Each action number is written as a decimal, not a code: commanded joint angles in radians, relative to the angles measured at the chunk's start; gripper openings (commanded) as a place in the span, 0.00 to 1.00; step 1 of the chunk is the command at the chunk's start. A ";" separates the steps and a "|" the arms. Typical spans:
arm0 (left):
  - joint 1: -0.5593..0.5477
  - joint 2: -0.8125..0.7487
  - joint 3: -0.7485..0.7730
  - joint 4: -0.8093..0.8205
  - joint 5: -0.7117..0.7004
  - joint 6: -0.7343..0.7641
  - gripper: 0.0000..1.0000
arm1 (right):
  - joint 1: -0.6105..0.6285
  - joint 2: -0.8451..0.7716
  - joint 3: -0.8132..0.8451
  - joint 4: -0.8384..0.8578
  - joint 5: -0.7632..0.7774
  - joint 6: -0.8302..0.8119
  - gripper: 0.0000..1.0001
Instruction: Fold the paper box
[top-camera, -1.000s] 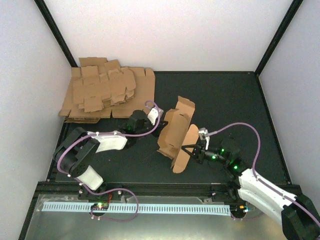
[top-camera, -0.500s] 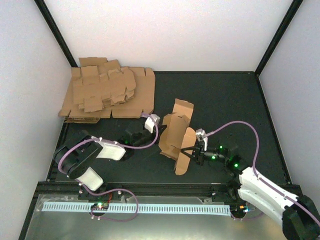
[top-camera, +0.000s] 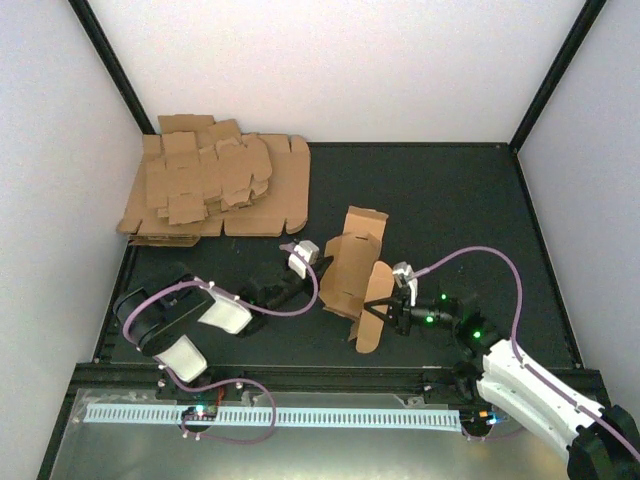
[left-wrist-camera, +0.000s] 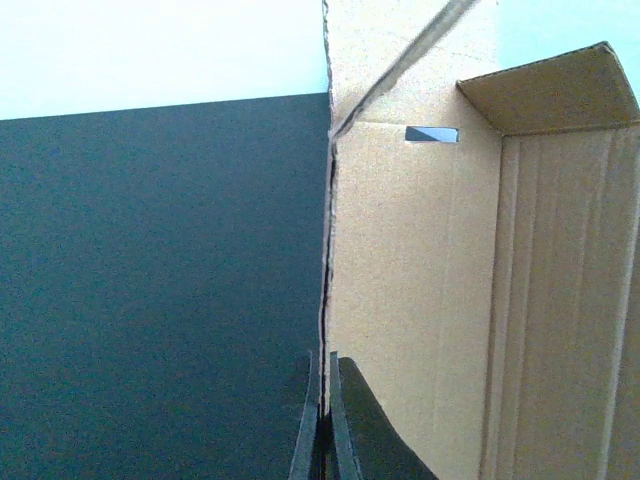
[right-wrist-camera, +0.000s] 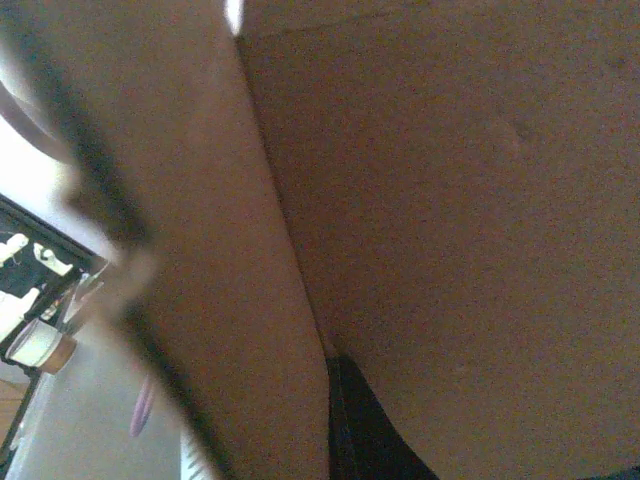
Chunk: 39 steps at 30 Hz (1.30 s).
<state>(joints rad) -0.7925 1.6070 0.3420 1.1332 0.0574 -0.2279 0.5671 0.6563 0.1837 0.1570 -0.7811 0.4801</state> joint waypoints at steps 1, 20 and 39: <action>-0.050 0.016 0.000 0.185 -0.088 0.008 0.02 | 0.009 -0.006 -0.079 -0.138 0.018 0.084 0.02; -0.182 0.194 -0.038 0.429 -0.300 -0.128 0.02 | 0.050 0.068 -0.091 -0.043 0.064 0.096 0.02; -0.186 0.215 0.009 0.498 -0.386 0.037 0.04 | 0.073 -0.030 0.044 -0.137 0.404 -0.056 0.39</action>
<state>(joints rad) -0.9665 1.8145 0.3130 1.5097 -0.3038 -0.2348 0.6346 0.6739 0.2035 0.0822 -0.5335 0.4503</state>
